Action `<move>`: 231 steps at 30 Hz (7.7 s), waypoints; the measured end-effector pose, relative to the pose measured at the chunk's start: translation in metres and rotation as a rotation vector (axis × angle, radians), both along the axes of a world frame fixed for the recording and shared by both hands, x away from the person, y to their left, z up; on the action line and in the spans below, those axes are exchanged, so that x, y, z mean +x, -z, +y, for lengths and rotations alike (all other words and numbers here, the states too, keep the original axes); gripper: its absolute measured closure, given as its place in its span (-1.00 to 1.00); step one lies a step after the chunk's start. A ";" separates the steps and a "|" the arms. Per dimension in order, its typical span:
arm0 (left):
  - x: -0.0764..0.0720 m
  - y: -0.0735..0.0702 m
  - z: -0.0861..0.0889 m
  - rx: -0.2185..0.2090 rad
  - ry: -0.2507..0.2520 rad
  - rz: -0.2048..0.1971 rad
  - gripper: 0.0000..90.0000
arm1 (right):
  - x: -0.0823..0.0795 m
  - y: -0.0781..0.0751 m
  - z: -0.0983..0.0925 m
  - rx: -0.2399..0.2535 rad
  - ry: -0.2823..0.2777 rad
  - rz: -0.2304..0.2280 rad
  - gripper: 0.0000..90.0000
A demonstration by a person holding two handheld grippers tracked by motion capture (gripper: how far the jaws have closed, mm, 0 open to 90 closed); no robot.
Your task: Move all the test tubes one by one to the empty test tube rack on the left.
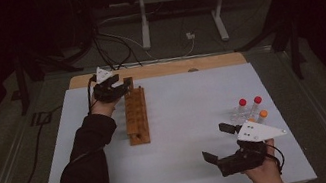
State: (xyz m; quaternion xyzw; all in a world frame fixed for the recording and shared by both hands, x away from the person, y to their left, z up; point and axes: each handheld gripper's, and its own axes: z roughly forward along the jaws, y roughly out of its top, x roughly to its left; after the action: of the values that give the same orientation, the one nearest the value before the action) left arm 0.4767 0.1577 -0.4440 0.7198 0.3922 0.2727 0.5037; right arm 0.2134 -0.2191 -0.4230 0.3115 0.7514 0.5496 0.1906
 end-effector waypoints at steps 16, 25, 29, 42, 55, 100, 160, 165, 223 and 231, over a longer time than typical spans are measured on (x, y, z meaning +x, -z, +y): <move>-0.080 -0.043 0.013 -0.090 0.301 0.046 -0.95 | 0.002 -0.021 -0.027 -0.017 0.006 -0.038 -1.00; -0.135 -0.038 0.007 -0.062 0.456 0.059 -0.96 | 0.001 -0.025 -0.055 -0.036 0.085 -0.044 -1.00; -0.155 -0.030 0.007 -0.075 0.495 0.064 -0.96 | -0.002 -0.023 -0.070 -0.035 0.121 -0.033 -1.00; -0.192 -0.003 0.003 -0.062 0.555 0.067 -0.96 | -0.019 0.007 -0.102 -0.022 0.222 0.067 -1.00; -0.200 0.006 0.001 -0.035 0.570 0.077 -0.96 | -0.025 0.042 -0.109 -0.072 0.265 0.194 -0.53; -0.196 0.001 0.001 -0.045 0.592 0.078 -0.96 | -0.015 -0.006 -0.088 -0.198 0.288 0.030 0.70; -0.182 -0.012 -0.144 0.000 0.881 0.085 0.28 | 0.012 0.024 0.014 -0.195 -0.031 0.071 0.70; -0.181 -0.012 -0.149 0.016 0.894 0.082 0.58 | 0.011 0.023 0.013 -0.192 -0.031 0.068 0.70; -0.064 -0.079 -0.009 0.064 0.288 -0.058 0.72 | 0.006 0.011 -0.008 -0.027 0.088 0.030 -1.00; -0.042 -0.080 0.000 0.061 0.182 -0.066 0.72 | 0.006 0.011 -0.008 -0.023 0.083 0.028 -1.00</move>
State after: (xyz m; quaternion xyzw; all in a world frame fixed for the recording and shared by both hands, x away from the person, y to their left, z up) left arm 0.4345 0.1573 -0.3641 0.7580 0.2998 0.2613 0.5169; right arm 0.2191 -0.2270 -0.4345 0.3481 0.7467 0.5281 0.2061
